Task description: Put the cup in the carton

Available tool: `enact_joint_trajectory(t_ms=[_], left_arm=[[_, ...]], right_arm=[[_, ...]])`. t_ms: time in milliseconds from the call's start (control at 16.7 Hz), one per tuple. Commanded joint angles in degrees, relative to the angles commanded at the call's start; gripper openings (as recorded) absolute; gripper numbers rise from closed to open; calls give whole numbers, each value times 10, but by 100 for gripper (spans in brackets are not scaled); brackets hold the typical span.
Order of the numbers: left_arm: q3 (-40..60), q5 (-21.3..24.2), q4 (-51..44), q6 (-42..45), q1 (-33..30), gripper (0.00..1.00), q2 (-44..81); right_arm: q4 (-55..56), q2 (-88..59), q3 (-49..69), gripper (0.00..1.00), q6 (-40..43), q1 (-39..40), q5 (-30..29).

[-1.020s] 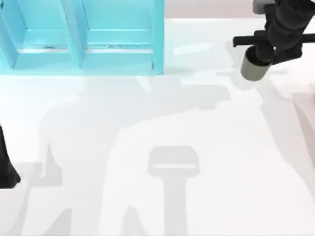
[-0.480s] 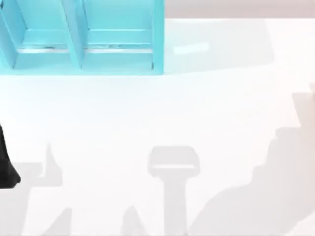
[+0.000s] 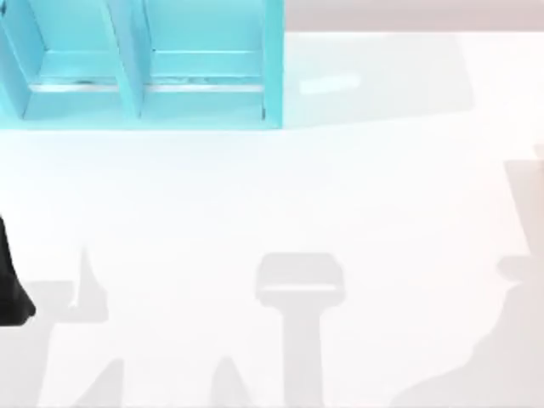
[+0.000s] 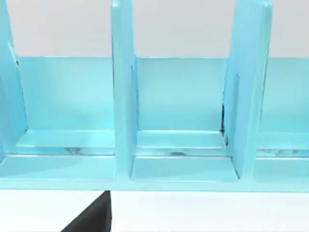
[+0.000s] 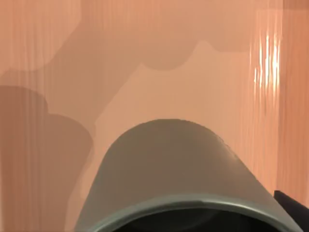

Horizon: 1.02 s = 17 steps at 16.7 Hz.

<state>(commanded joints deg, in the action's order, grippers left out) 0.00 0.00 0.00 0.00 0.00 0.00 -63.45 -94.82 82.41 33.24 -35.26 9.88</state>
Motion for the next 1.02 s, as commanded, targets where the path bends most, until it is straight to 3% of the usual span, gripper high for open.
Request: enact_joint_trajectory(t_ms=[540, 840, 1020], left_arm=[[0, 0, 0, 0, 0, 100, 0], [0, 0, 0, 0, 0, 100, 0], [0, 0, 0, 0, 0, 100, 0]], right_arm=[[136, -21, -110, 0, -24, 23, -5], [146, -22, -118, 0, -26, 25, -5], [146, -22, -118, 23, -26, 25, -5]])
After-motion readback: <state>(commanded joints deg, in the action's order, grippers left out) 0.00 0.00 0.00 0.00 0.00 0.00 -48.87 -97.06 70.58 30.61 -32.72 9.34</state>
